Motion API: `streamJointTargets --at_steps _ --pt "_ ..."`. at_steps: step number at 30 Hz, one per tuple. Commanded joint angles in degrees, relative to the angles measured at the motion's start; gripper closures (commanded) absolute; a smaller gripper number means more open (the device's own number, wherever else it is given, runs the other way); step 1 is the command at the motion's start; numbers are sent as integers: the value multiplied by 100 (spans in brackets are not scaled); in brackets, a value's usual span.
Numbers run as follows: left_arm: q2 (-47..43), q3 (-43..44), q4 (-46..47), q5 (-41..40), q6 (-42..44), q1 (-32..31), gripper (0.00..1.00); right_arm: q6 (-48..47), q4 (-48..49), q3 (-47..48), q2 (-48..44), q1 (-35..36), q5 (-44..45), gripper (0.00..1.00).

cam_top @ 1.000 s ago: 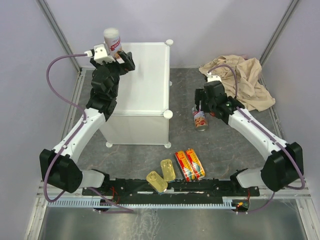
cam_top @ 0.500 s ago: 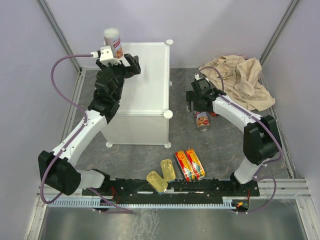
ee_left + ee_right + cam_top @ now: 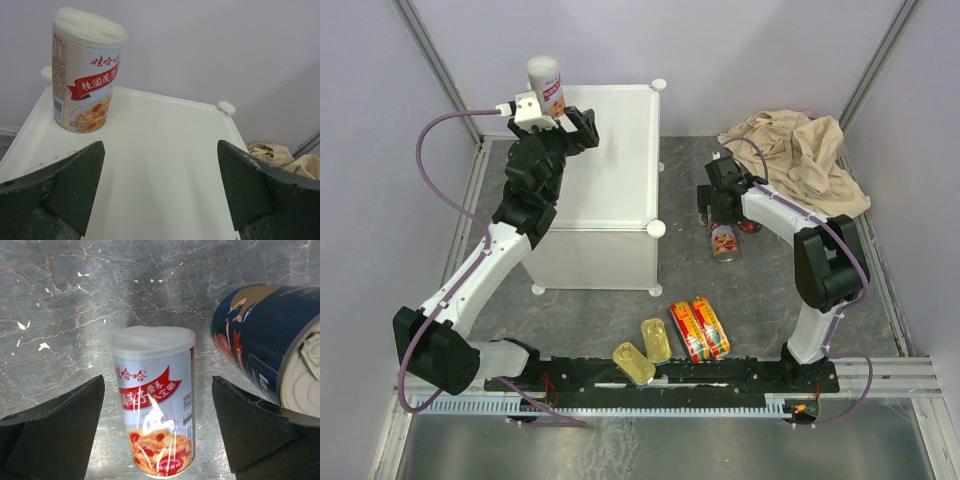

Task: Place and organize the canned foods onto the counter
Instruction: Pick up the canned food from the center of the board.

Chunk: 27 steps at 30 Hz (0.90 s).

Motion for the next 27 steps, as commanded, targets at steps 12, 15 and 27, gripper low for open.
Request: streamJointTargets --at_steps 12,15,27 --pt "20 47 223 -4 -242 -51 1 -231 228 226 503 -236 -848 34" --pt "23 37 227 1 -242 -61 1 -223 318 119 380 -246 -893 52" --pt "-47 -20 216 -3 -248 -90 1 -172 924 -498 -1107 -248 -908 84"
